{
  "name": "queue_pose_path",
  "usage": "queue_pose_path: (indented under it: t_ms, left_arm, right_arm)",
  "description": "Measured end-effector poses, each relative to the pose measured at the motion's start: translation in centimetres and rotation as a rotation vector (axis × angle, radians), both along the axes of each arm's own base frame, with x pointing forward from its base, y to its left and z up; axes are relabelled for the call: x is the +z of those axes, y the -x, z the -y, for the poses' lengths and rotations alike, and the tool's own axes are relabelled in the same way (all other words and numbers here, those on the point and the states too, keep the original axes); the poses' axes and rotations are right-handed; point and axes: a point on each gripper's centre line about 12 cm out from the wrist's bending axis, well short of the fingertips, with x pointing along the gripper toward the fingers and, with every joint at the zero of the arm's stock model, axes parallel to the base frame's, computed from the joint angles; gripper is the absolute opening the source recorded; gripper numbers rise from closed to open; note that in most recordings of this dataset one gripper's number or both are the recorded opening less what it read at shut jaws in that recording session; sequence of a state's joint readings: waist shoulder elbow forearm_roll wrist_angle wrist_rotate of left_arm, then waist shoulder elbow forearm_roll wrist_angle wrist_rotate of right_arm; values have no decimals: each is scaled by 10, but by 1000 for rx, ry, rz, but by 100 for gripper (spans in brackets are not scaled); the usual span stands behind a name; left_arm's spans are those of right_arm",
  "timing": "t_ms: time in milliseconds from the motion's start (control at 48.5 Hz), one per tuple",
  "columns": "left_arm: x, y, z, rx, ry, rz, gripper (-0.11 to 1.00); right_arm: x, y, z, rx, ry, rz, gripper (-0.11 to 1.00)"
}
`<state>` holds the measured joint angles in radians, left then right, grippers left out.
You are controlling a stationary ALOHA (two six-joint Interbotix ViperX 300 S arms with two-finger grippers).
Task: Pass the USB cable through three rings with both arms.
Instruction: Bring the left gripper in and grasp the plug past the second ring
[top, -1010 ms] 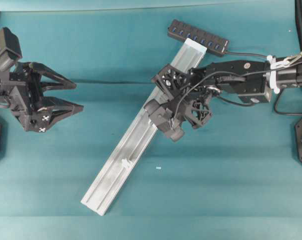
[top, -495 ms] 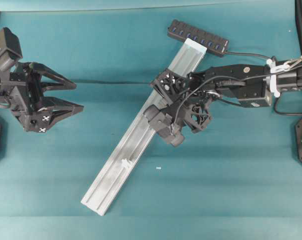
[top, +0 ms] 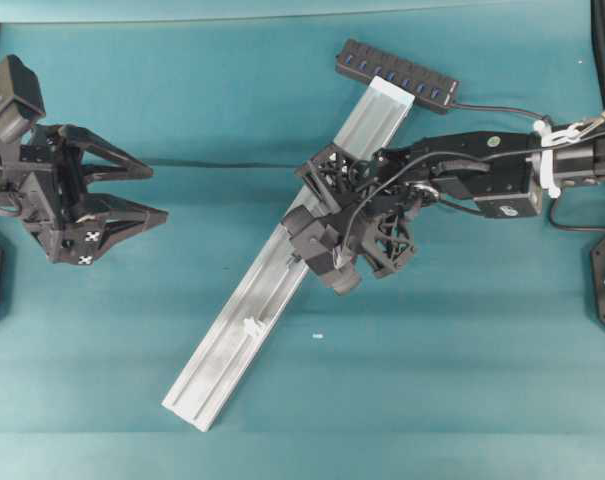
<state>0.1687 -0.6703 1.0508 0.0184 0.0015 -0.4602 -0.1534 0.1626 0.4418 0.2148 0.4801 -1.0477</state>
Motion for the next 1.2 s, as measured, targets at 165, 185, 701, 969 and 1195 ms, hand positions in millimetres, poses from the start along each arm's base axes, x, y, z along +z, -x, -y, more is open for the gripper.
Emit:
queue_pose_path:
  t_ms: [165, 185, 701, 969, 1195]
  left_arm:
    - [3, -4, 0, 0, -1, 42, 97]
    - [3, -5, 0, 1, 2, 52, 97]
    - [-63, -71, 20, -58, 115, 17, 96]
    - [-97, -113, 16, -53, 123, -37, 96]
    - [-106, -141, 15, -57, 121, -31, 95]
  right_arm:
    - [1, -1, 0, -14, -14, 10, 9]
    - [1, -1, 0, -14, -14, 10, 9]
    - [1, -1, 0, -16, -17, 9, 9]
    - [0, -1, -1, -16, -19, 6, 9]
    - [0, -1, -1, -14, -17, 7, 9]
